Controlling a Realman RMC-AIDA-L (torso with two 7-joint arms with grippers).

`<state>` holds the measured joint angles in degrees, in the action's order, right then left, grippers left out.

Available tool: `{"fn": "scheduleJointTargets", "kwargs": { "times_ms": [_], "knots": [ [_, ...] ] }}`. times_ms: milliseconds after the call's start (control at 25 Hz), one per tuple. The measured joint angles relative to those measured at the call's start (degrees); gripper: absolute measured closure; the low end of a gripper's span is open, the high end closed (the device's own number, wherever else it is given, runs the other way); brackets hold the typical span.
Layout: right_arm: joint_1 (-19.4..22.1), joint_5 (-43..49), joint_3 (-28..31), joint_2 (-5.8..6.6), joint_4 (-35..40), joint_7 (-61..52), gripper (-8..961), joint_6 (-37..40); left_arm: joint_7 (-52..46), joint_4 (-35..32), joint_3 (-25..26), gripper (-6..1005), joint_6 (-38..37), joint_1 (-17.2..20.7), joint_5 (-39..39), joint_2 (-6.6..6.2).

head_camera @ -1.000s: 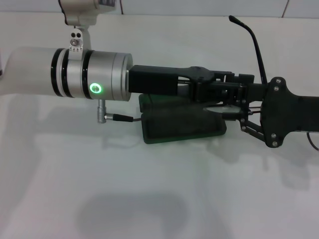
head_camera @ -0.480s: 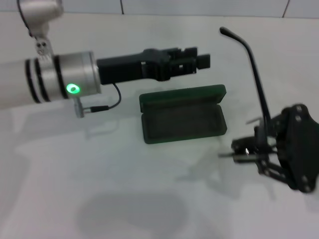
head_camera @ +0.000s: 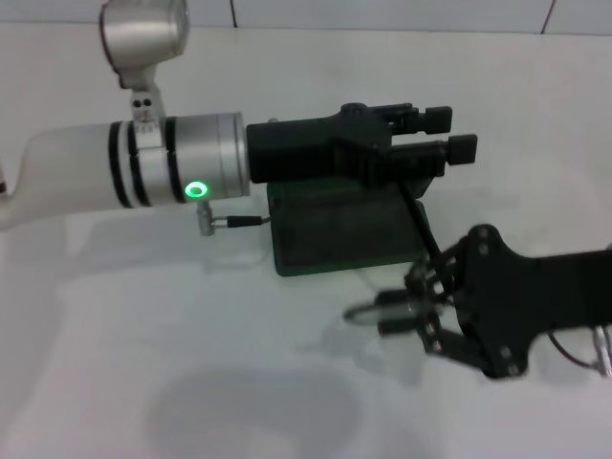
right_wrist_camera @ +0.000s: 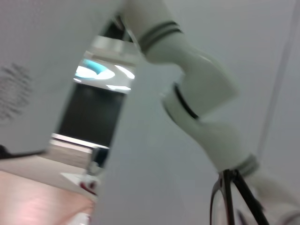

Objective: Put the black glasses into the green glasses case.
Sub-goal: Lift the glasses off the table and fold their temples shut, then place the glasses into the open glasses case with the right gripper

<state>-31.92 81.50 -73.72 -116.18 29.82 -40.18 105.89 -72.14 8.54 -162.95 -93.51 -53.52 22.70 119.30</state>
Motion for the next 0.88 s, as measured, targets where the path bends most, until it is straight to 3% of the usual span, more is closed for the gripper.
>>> {"fn": "scheduleJointTargets", "kwargs": {
  "times_ms": [200,640,760,880],
  "knots": [
    [1.55,-2.27,0.12,0.17,0.55,0.55,775,-4.83,1.64,0.27,0.01,378,-4.11,0.26,-1.80,-0.27],
    [1.92,-1.95,-0.03,0.39,0.61,0.78,762,-7.19,1.78,1.06,0.01,377,-6.34,-0.28,-2.92,-0.41],
    [2.49,-1.69,-0.81,0.39,0.61,3.66,758,-9.71,2.03,2.87,0.00,378,-5.97,0.86,0.52,-0.38],
    [4.24,-2.42,-4.61,0.05,2.82,10.05,755,-19.01,1.99,6.77,0.01,378,-4.98,3.96,8.67,-0.02]
  ]
}}
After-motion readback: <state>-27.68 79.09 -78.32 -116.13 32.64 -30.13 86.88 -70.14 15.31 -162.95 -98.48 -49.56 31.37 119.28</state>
